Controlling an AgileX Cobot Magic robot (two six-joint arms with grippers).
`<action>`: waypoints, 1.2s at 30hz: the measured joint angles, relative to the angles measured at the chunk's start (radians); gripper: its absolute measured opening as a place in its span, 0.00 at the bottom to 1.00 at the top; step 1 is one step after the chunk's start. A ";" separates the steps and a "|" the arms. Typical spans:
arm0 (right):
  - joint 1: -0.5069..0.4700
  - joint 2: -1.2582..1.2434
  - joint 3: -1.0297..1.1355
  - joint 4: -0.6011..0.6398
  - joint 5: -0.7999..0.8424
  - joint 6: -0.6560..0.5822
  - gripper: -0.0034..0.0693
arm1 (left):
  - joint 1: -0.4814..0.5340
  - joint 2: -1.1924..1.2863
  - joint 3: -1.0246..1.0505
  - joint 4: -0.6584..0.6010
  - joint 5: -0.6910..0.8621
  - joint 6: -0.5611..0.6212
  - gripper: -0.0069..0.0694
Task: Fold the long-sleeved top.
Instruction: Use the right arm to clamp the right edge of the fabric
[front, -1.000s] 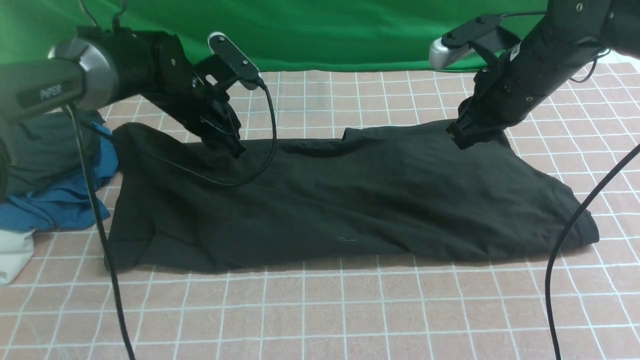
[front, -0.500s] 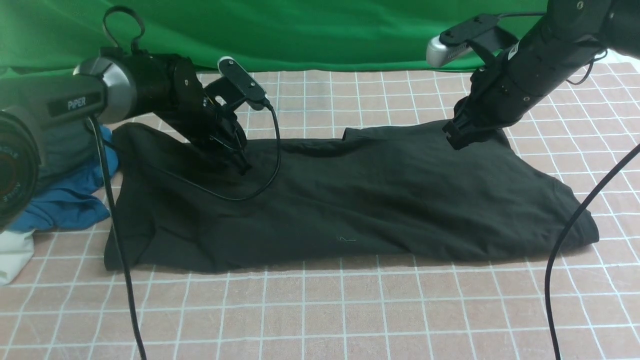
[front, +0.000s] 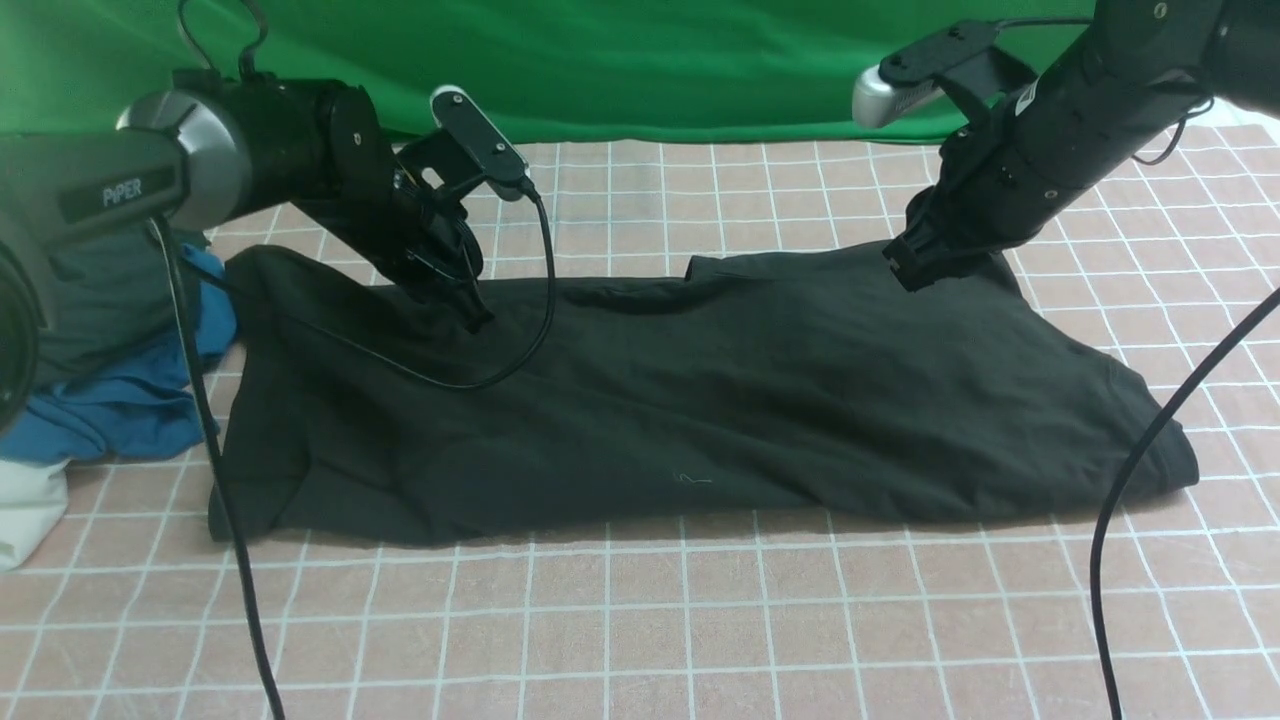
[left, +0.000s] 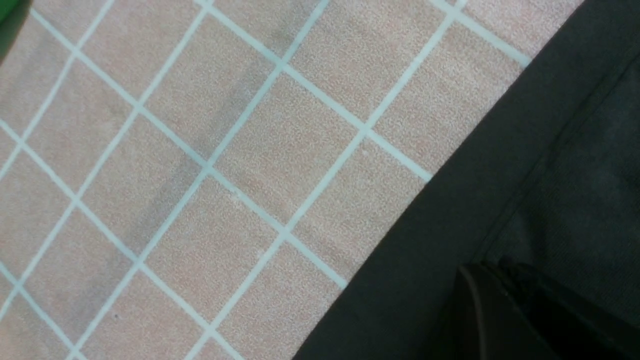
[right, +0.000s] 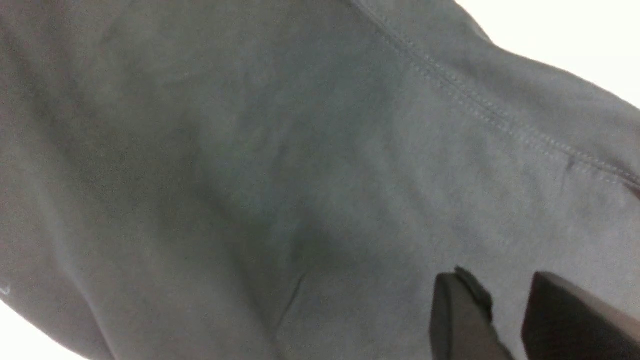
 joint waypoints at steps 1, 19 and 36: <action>0.000 0.000 0.000 0.000 -0.001 0.000 0.35 | 0.000 0.000 0.000 0.000 0.000 0.000 0.11; 0.000 0.000 0.000 0.000 0.001 -0.003 0.35 | 0.001 0.051 -0.006 -0.055 -0.011 0.000 0.65; 0.000 0.004 0.000 0.000 -0.018 -0.022 0.36 | 0.000 0.033 -0.006 -0.094 0.073 0.083 0.11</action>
